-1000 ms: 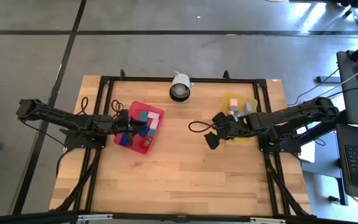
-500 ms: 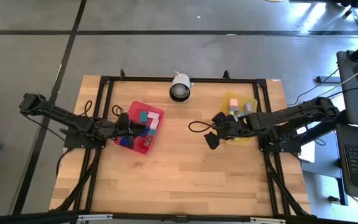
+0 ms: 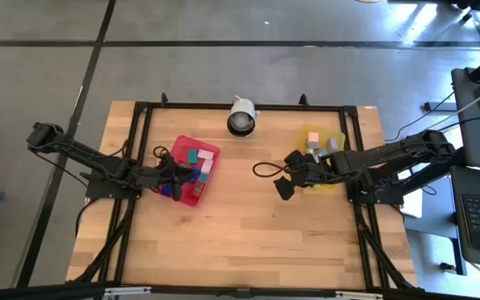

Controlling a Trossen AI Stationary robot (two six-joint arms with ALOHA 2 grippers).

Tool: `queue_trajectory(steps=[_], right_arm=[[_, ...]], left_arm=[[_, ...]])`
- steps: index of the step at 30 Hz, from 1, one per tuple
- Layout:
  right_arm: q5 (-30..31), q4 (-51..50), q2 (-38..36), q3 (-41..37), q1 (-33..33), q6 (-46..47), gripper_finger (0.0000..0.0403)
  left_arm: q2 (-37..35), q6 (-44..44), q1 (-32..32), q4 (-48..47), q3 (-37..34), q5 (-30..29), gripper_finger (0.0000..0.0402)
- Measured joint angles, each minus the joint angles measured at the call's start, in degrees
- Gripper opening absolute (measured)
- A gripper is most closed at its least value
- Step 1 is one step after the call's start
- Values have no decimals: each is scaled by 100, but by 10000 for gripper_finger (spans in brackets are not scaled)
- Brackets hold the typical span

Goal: Pick & Place Office items
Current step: Return to Home Position

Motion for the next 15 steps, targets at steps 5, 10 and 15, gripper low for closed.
queue_trajectory(steps=[5,10,15], right_arm=[[0,0,0,0,0,-1,317],[0,-2,0,0,0,-1,317],[0,-1,0,0,0,1,317]], left_arm=[[0,119,-1,-195,0,9,84],[0,130,-2,-215,0,9,84],[0,130,-2,-213,0,72,84]])
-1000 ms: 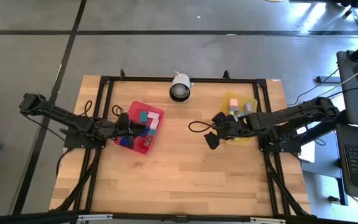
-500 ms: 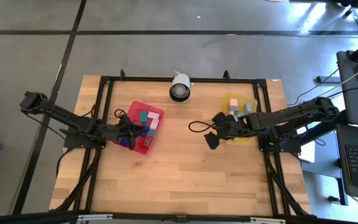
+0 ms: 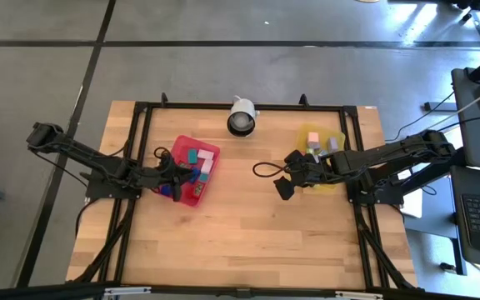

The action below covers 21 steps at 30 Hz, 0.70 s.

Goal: Pick & Place Office items
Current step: Return to Home Position

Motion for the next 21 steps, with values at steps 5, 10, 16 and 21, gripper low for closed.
queue_trajectory(steps=[5,10,16,21], right_arm=[[0,-1,1,0,0,0,317],[0,-1,1,0,0,-1,317],[0,-3,2,0,0,0,317],[0,-1,0,0,-1,-1,317]], left_arm=[[0,-1,6,2,0,-157,84],[0,164,53,-6,0,-401,83],[-83,290,641,-190,0,-746,86],[-233,875,1350,-168,0,-184,86]])
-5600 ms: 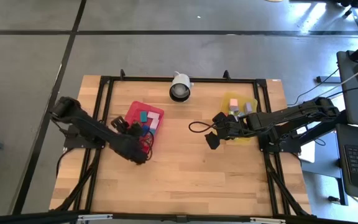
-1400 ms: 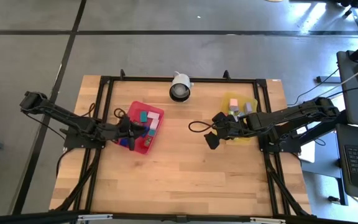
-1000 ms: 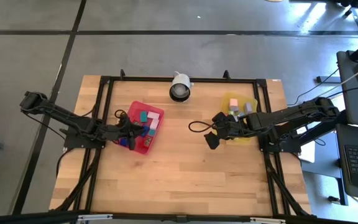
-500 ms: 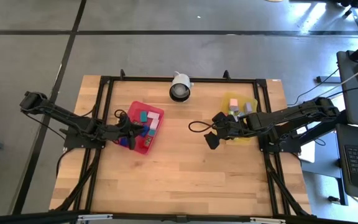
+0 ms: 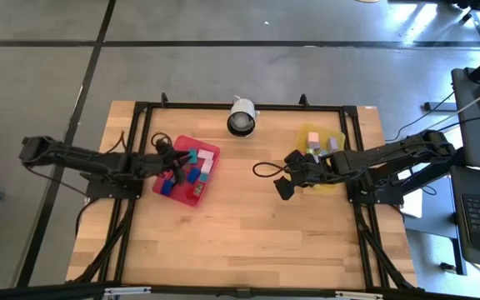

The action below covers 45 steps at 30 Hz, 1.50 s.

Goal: Pick & Place Office items
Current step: Return to Home Position

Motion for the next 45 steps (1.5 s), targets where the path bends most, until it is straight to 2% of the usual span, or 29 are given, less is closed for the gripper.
queue_trajectory(steps=[8,10,14,19,23,27,45], right_arm=[[0,9,0,0,1,1,317],[0,9,0,0,1,-1,317],[0,10,0,0,0,1,317],[1,35,0,0,0,0,318],[2,35,0,0,0,-1,318],[2,35,2,0,-1,1,318],[-2,64,-74,0,1,-1,318]], left_arm=[[-16,275,996,159,-68,596,86],[-15,307,1178,741,-351,959,86],[-14,408,1456,2577,-1105,1962,86],[-39,595,1593,3187,-1088,2556,86],[-38,768,1593,3587,-1086,2474,86],[-38,738,1595,3573,-1086,2230,86],[-33,738,1595,3493,-1086,2219,86]])
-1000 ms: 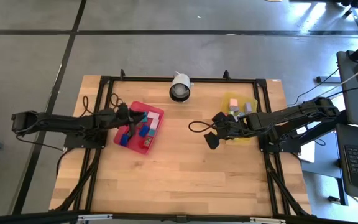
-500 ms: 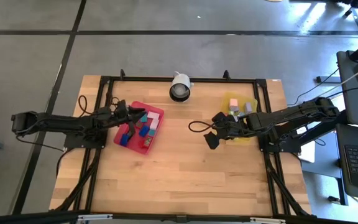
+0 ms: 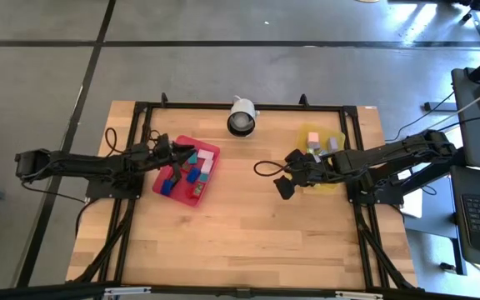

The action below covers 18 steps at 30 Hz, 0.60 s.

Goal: Pick & Place Office items
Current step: Return to Home Position

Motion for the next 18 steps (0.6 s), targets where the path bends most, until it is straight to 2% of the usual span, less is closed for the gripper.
queue_trajectory(steps=[6,10,12,16,18], right_arm=[[-6,30,-345,-113,0,0,318],[-7,316,-926,-511,0,42,318],[116,735,-1324,-859,0,0,318],[742,2088,-2177,-1764,-4,-717,318],[752,2846,-2583,-2228,-4,-1087,318]], left_arm=[[0,-1,0,-2,2,-1,86],[0,-2,0,-2,2,0,86],[2,-2,0,-2,2,0,86],[2,-2,0,-11,4,-2,86],[2,-2,0,-13,4,0,86]])
